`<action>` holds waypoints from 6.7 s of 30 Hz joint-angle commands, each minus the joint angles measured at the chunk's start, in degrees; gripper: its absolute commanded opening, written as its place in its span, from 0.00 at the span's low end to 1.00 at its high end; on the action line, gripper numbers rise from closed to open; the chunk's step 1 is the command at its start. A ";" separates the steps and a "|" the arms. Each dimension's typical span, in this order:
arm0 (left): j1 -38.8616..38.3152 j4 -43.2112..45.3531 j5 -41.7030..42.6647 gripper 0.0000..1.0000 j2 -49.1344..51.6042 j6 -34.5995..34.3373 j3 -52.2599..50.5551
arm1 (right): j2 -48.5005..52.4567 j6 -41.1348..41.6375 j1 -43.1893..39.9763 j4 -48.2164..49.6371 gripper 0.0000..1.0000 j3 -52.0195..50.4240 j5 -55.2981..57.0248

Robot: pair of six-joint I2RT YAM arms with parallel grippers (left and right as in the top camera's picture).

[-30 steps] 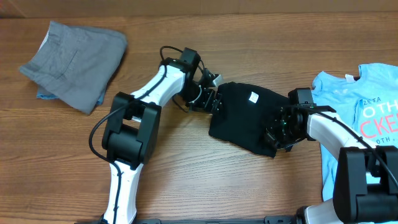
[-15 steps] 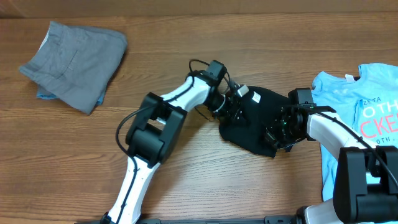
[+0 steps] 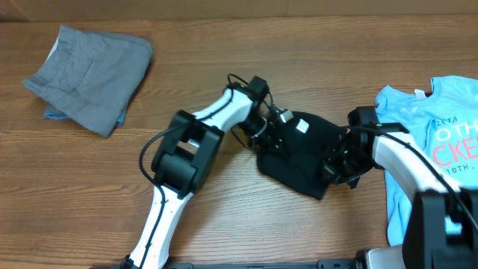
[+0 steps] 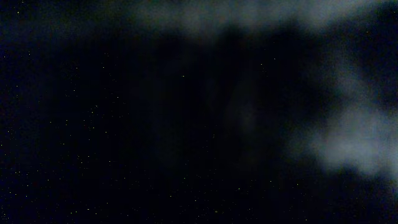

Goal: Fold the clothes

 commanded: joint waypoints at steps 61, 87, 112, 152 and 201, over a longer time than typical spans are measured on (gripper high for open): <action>58.75 -6.14 -32.79 0.50 -15.87 -16.87 22.67 | -13.55 -2.23 0.22 -5.62 0.04 10.99 -0.52; 55.10 -7.50 -49.66 0.09 -5.99 -11.58 20.92 | -13.55 -2.16 0.22 -4.81 0.04 10.99 -0.52; 55.41 -21.55 -35.32 0.47 -33.62 2.84 36.54 | -14.78 -9.68 0.22 -6.32 0.08 13.51 0.48; 45.20 -40.65 -35.45 1.00 -85.20 4.35 25.57 | -50.07 -16.98 0.31 -22.86 1.00 34.53 -5.49; 45.20 -40.68 -35.43 1.00 -85.20 4.37 25.57 | -91.12 -37.70 0.17 36.13 1.00 -45.79 -1.62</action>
